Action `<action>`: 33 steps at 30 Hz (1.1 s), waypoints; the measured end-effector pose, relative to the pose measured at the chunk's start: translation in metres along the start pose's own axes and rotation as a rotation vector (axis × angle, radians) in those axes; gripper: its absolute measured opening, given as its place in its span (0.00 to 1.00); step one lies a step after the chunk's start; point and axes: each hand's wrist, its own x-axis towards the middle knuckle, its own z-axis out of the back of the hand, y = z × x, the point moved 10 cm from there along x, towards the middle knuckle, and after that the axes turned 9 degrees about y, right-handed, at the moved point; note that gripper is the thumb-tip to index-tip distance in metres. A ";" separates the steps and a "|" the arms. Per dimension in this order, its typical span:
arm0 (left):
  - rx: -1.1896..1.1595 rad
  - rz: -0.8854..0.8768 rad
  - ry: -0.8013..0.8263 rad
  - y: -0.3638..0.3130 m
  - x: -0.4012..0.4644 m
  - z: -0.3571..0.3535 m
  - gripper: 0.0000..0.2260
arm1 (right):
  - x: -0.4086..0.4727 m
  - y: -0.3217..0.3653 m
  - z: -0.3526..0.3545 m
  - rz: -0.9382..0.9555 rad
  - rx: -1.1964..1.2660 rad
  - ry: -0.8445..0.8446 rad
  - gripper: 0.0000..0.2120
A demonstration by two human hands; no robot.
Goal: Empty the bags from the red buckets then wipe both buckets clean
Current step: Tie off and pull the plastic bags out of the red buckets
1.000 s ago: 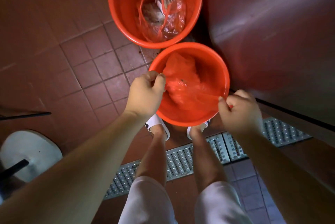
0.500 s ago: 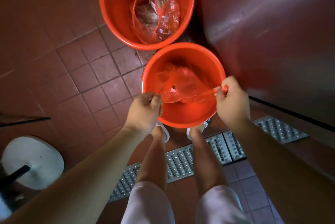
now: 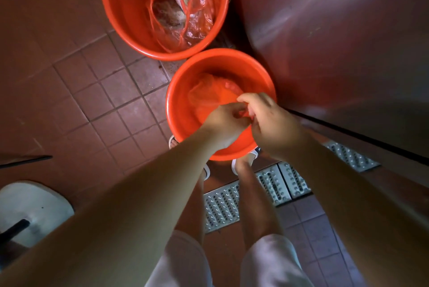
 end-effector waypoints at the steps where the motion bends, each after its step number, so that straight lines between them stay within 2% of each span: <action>1: 0.028 0.001 0.038 -0.004 0.001 -0.002 0.09 | 0.000 0.002 -0.001 0.013 -0.019 0.021 0.30; 3: 0.123 0.005 0.104 -0.005 0.002 -0.003 0.06 | 0.001 0.003 0.001 0.031 -0.022 0.022 0.27; 6: 0.252 0.013 0.131 0.001 -0.005 0.001 0.13 | 0.000 -0.014 0.005 -0.013 0.068 -0.079 0.25; 8: 0.177 0.001 0.040 0.004 -0.011 0.012 0.13 | 0.000 -0.034 0.004 -0.124 0.205 -0.170 0.21; 10: 0.038 0.026 -0.051 0.011 -0.017 0.023 0.11 | 0.002 -0.048 -0.010 -0.209 0.308 -0.164 0.18; 14: -0.227 0.040 -0.102 0.020 -0.025 0.034 0.10 | 0.015 -0.028 -0.043 -0.124 0.177 -0.024 0.25; 16: -0.272 0.031 -0.121 0.020 -0.028 0.041 0.09 | 0.024 -0.015 -0.055 -0.054 0.122 -0.012 0.17; 18: -0.247 0.029 -0.141 0.018 -0.031 0.050 0.09 | 0.031 -0.010 -0.059 0.002 0.137 -0.082 0.07; 21: -0.083 0.013 -0.244 0.013 -0.042 0.075 0.12 | 0.033 -0.030 -0.065 -0.167 0.327 -0.110 0.10; 24: 0.313 0.005 -0.348 -0.001 -0.054 0.095 0.14 | 0.028 -0.052 -0.071 -0.345 0.450 -0.129 0.13; 26: 0.524 -0.088 -0.389 -0.019 -0.064 0.098 0.11 | 0.029 -0.062 -0.070 -0.413 0.456 -0.132 0.13; 28: 0.651 -0.208 -0.403 -0.039 -0.071 0.094 0.08 | 0.034 -0.068 -0.071 -0.448 0.547 -0.119 0.09; 29: 0.694 -0.242 -0.382 -0.044 -0.071 0.091 0.08 | 0.038 -0.065 -0.070 -0.421 0.607 -0.109 0.09; 32: 0.748 -0.261 -0.225 -0.047 -0.058 0.071 0.09 | 0.048 -0.030 -0.065 -0.140 0.654 -0.031 0.28; 33: 0.756 -0.270 -0.169 -0.048 -0.053 0.063 0.08 | 0.049 -0.023 -0.070 -0.084 0.644 0.015 0.27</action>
